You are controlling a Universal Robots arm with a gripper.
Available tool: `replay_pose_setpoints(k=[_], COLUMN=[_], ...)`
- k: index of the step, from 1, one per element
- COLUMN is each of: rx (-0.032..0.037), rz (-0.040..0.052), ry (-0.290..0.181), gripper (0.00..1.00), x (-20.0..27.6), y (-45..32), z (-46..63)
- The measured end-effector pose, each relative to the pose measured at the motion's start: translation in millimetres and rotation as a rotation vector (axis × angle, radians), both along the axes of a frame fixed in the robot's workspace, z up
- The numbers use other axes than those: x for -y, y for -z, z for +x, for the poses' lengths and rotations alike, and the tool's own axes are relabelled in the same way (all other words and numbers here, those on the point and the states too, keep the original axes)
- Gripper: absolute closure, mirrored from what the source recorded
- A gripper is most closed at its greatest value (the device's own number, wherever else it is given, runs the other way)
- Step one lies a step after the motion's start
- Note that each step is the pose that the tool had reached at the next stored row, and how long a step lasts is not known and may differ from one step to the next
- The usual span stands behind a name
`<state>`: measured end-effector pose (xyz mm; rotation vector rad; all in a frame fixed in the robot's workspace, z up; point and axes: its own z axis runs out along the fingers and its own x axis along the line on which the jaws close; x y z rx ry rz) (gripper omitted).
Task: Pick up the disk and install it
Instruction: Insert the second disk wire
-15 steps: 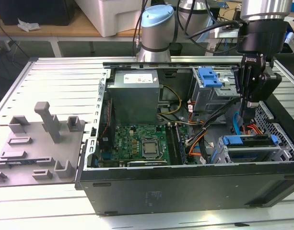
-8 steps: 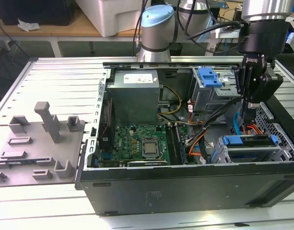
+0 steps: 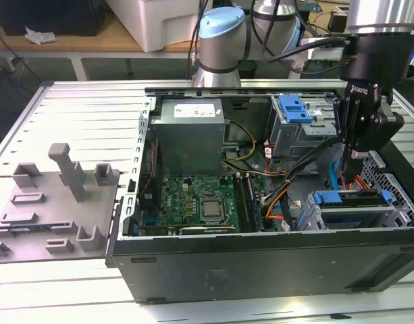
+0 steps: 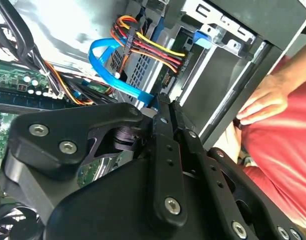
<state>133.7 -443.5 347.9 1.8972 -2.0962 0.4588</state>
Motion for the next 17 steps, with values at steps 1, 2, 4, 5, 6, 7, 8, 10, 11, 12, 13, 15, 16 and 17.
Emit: replay_pose_setpoints(k=[1, 2, 4, 5, 6, 7, 8, 10, 11, 12, 13, 15, 16, 17], rx=[0.0000, 0.0000, 0.0000, 0.0000, 0.0000, 0.0000, 0.0000, 0.0000, 0.0000, 0.0000, 0.0000, 0.0000, 0.0000, 0.0000], rz=[0.0106, 0.0173, 0.0350, 0.0466, 0.0614, 0.0695, 0.0811, 0.1062, 0.1276, 0.1528, 0.1759, 0.1970, 0.2050, 0.2121], ry=[0.000, 0.000, 0.000, 0.000, 0.000, 0.000, 0.000, 0.000, 0.000, 0.000, 0.000, 0.000, 0.000, 0.000], gripper=[0.84, 0.84, 0.84, 0.84, 0.84, 0.84, 0.84, 0.84, 0.84, 0.84, 0.84, 0.84, 0.84, 0.84], x=[1.7, 2.7, 5.5, 7.7, 10.3, 11.5, 13.1, 16.2, 18.7, 22.1, 25.8, 29.8, 31.5, 33.0], y=[-1.1, -1.8, -3.9, -5.2, -6.5, -6.7, -6.9, -7.4, -7.6, -7.9, -8.6, -9.6, -10.1, -10.6], z=[0.0, 0.0, 0.0, 0.2, 0.5, 0.7, 0.9, 1.3, 1.6, 1.9, 2.2, 2.6, 2.8, 3.0])
